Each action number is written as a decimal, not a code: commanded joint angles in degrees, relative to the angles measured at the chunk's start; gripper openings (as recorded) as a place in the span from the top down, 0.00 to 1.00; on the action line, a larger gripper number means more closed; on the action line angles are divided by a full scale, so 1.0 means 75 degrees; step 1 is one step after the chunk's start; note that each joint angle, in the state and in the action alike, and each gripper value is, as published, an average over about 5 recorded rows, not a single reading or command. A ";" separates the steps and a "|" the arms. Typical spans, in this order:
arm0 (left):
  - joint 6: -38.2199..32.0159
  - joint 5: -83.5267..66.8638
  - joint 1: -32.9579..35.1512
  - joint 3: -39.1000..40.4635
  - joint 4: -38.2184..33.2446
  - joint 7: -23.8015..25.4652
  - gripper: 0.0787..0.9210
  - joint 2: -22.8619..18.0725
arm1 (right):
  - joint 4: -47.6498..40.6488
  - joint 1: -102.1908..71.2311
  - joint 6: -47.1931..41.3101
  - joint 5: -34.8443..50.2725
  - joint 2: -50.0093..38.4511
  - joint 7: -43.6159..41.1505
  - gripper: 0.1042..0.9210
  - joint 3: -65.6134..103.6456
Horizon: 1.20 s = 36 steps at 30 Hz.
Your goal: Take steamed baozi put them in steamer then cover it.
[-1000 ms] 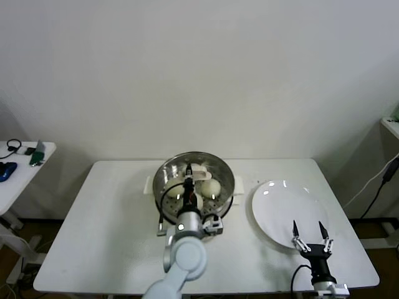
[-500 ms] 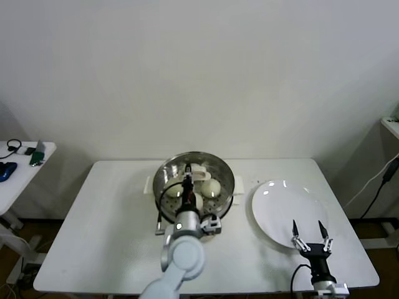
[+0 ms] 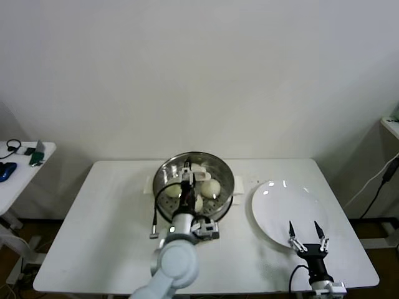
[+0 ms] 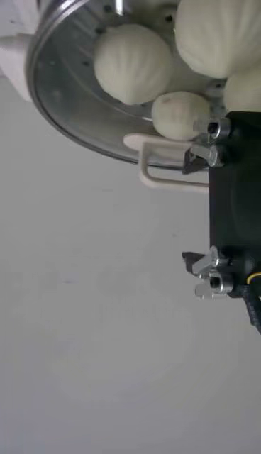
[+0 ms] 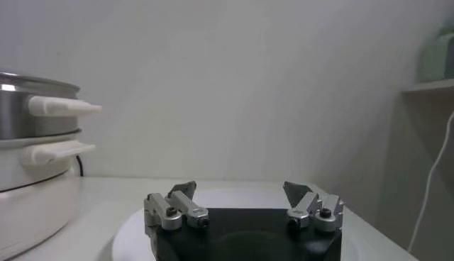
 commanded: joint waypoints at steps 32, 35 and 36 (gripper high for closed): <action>-0.6693 -1.3822 0.3881 -0.5734 0.1273 -0.1951 0.12 0.0883 | 0.0424 -0.0091 -0.0028 -0.0143 -0.0012 0.0152 0.12 -0.0211; -0.6948 -1.3684 0.3920 -0.5545 0.1728 -0.1871 0.12 0.0840 | 0.0398 -0.0103 -0.0026 -0.0107 -0.0020 0.0096 0.12 -0.0205; -0.7013 -1.3632 0.3924 -0.5489 0.1848 -0.1849 0.12 0.0823 | 0.0392 -0.0109 -0.0038 -0.0084 -0.0024 0.0080 0.12 -0.0210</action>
